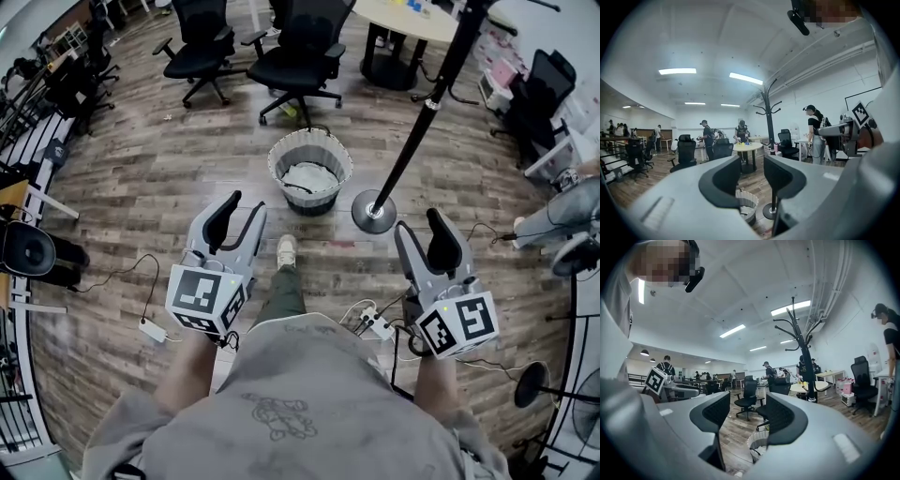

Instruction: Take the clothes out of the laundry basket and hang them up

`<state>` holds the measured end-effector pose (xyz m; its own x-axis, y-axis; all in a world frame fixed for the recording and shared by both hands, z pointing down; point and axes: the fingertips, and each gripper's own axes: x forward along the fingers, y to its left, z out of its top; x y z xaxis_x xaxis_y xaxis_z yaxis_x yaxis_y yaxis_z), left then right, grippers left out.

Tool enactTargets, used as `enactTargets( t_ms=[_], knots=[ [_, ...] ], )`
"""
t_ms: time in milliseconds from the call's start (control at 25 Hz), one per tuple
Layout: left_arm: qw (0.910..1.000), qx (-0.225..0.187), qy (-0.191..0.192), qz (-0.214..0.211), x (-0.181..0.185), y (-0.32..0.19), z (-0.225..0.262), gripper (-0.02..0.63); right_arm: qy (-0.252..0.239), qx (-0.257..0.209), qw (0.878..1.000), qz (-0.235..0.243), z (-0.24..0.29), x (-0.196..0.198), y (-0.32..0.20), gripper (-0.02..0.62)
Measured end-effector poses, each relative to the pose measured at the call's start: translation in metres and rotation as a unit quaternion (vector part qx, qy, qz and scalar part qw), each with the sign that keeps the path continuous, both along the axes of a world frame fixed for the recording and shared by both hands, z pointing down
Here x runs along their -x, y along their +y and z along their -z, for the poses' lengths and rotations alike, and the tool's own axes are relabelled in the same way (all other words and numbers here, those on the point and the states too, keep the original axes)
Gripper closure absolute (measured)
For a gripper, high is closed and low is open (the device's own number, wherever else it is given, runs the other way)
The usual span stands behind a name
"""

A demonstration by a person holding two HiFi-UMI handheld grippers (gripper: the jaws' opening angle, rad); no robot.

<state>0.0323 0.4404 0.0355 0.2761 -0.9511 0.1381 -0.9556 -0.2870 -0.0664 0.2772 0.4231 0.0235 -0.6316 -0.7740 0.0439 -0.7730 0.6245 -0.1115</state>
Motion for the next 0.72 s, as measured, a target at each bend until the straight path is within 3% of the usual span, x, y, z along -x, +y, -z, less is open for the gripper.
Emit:
enactTargets(
  t_ms=[400,720],
  knots=[
    [0.9998,0.016,0.005,-0.006,0.014,-0.046,-0.027,0.449,0.009,0.023,1.0,0.001,-0.031,0.019,-0.044,0.325],
    [0.999,0.041,0.011,-0.013,0.04,-0.11,-0.045,0.449,0.032,0.064,0.997,0.007,-0.06,0.054,-0.107,0.324]
  ],
)
